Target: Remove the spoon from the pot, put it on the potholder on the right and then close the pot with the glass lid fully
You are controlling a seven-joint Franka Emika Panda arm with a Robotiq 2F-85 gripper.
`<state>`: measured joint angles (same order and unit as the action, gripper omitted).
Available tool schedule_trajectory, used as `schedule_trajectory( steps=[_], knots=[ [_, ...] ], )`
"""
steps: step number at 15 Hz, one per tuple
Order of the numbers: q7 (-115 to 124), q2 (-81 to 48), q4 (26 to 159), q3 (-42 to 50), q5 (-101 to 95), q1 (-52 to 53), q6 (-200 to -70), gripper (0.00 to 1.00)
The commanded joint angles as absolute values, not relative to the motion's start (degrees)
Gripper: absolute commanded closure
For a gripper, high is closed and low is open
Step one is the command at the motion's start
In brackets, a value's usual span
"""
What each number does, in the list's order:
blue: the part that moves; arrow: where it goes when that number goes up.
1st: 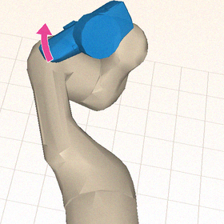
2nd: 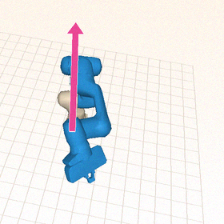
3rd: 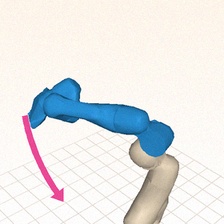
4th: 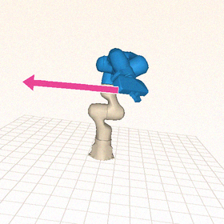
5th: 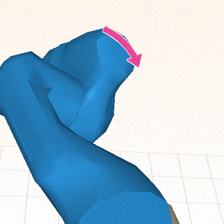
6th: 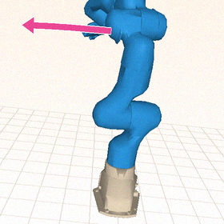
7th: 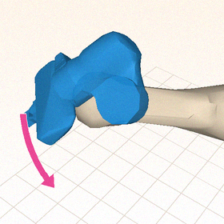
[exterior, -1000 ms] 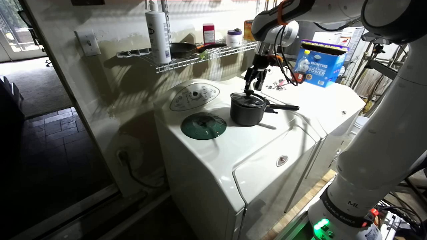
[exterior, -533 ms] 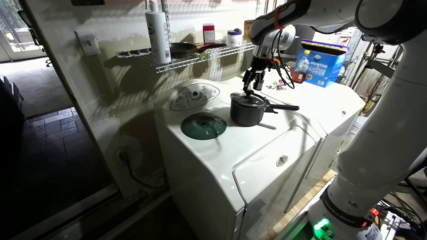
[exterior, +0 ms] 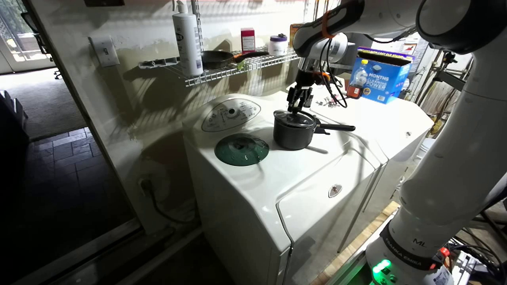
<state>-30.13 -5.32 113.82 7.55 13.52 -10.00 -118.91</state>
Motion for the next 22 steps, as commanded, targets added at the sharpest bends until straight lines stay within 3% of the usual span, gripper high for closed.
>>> schedule_trajectory(
  steps=[1, 3, 4, 22],
  knots=[
    [-31.3, -6.2, 113.0, 7.2, 14.2, -10.2, -119.7, 0.50],
    [-31.3, -6.1, 113.0, 7.2, 14.1, -10.1, -119.7, 0.65],
    [-31.2, -6.0, 113.0, 7.2, 14.1, -10.2, -119.5, 0.66],
    [-29.4, -2.4, 115.5, 7.3, 8.2, -9.6, -123.7, 0.66]
  ],
)
